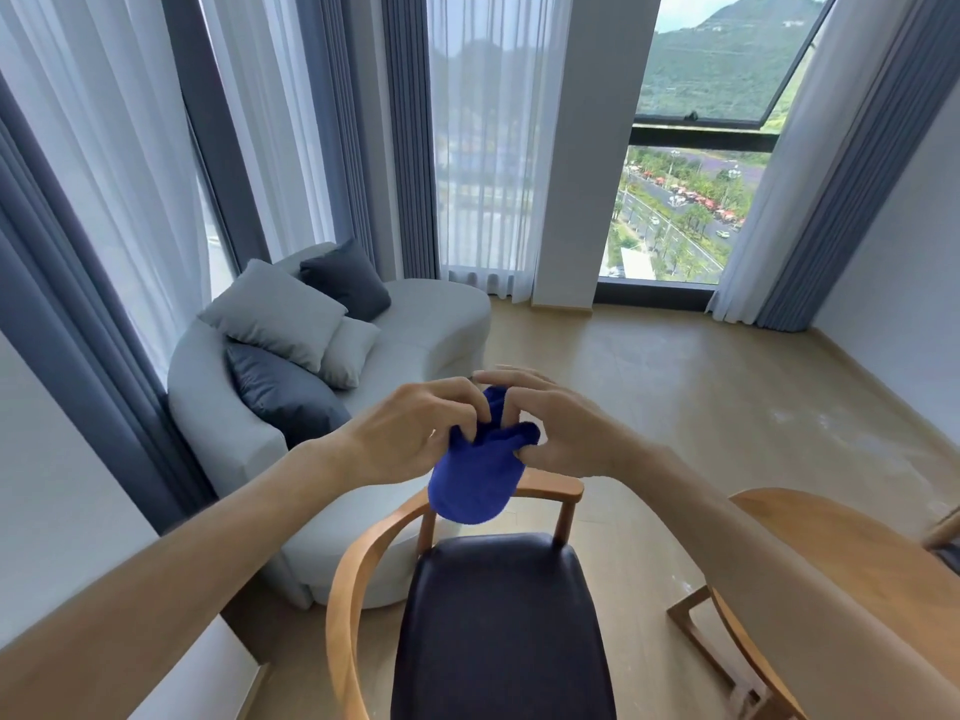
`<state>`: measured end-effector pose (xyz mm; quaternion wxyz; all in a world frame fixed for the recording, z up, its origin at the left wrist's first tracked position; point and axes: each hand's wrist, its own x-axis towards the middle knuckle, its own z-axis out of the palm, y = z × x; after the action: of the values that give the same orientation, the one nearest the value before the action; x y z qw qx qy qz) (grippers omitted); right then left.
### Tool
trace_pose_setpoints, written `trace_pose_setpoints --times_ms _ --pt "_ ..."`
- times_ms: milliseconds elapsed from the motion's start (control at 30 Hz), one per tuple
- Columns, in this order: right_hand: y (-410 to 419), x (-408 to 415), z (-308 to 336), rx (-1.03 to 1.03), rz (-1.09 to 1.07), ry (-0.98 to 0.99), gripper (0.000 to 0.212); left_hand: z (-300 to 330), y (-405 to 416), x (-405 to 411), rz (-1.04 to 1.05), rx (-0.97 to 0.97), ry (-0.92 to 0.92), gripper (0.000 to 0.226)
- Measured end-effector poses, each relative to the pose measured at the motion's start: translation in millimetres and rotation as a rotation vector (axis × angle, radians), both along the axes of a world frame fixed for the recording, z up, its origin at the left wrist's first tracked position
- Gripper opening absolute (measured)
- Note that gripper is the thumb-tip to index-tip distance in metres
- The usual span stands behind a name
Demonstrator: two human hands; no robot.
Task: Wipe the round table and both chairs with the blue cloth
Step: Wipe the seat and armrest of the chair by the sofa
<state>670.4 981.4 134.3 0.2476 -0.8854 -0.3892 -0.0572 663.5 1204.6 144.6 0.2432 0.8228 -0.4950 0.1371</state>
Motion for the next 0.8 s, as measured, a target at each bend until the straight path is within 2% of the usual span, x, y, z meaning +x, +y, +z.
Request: trace_pose_setpoints --times_ms 100,167,200,267,333,400,500,633,733,800 --pt "-1 -3 5 0.052 0.057 0.139 0.016 1 -2 -2 0.014 -0.063 0.045 0.029" --pt "-2 -6 7 0.061 0.005 0.188 0.014 1 -4 -5 0.057 -0.115 0.137 0.031" --pt "-2 -8 7 0.078 -0.026 0.204 0.013 0 -5 -6 0.089 -0.17 0.216 0.031" --pt "-4 -11 9 0.17 -0.039 0.253 0.016 -1 -3 -12 0.152 -0.328 0.487 0.033" --pt "-6 -14 10 0.302 -0.036 0.334 0.025 -6 -4 -17 0.168 -0.375 0.692 0.045" --pt "-5 -17 8 0.46 -0.061 0.432 0.033 -13 -11 -22 0.228 -0.289 0.627 0.06" --pt "-4 -27 -4 0.69 -0.122 0.568 0.046 -17 -22 -24 0.337 -0.354 0.537 0.046" --pt "-8 -47 -39 0.727 -0.085 0.769 0.07 -24 -27 -27 0.295 -0.44 0.713 0.033" --pt "-6 -63 -69 0.702 -0.088 0.873 0.072 -45 -24 -31 0.275 -0.495 0.866 0.033" --pt "1 -75 -90 0.663 -0.156 0.862 0.069 -70 -16 -30 0.317 -0.52 0.973 0.035"
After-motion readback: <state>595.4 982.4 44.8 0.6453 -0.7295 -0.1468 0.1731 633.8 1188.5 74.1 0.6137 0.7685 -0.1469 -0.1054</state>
